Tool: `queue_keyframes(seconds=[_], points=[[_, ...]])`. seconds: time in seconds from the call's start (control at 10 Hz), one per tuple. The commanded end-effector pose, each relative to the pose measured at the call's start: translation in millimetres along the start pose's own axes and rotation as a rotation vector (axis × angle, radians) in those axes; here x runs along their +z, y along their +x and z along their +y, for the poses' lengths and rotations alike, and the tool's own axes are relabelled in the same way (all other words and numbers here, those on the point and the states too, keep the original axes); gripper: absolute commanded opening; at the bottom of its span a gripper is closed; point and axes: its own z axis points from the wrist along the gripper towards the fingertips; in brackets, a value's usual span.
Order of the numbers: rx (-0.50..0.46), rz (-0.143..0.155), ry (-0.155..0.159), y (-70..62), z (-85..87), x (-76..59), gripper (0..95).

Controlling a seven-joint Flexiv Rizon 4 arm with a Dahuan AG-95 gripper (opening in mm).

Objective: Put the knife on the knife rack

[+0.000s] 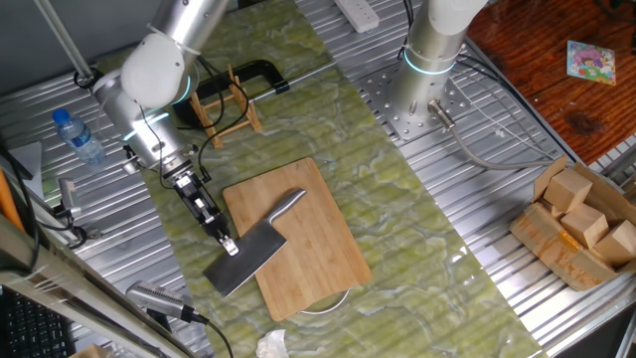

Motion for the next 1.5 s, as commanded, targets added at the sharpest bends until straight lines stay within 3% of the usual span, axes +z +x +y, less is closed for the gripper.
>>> queue_keyframes(seconds=[0.1, 0.8, 0.9, 1.0, 1.1, 1.4, 1.5], points=[[0.001, -0.004, 0.005, -1.0, -0.3, 2.7, 19.0], [0.002, -0.024, 0.012, -2.8, 3.0, 9.0, 19.0], [0.003, -0.024, 0.012, -2.7, 3.3, 8.7, 0.0], [0.017, -0.032, 0.014, -2.7, 3.5, 8.6, 0.0], [0.004, -0.037, 0.042, -2.6, 3.0, 9.6, 0.0], [0.004, -0.028, 0.033, -1.2, 3.7, 7.1, 0.0], [0.009, -0.027, 0.054, -2.2, 8.9, 4.2, 0.0]])
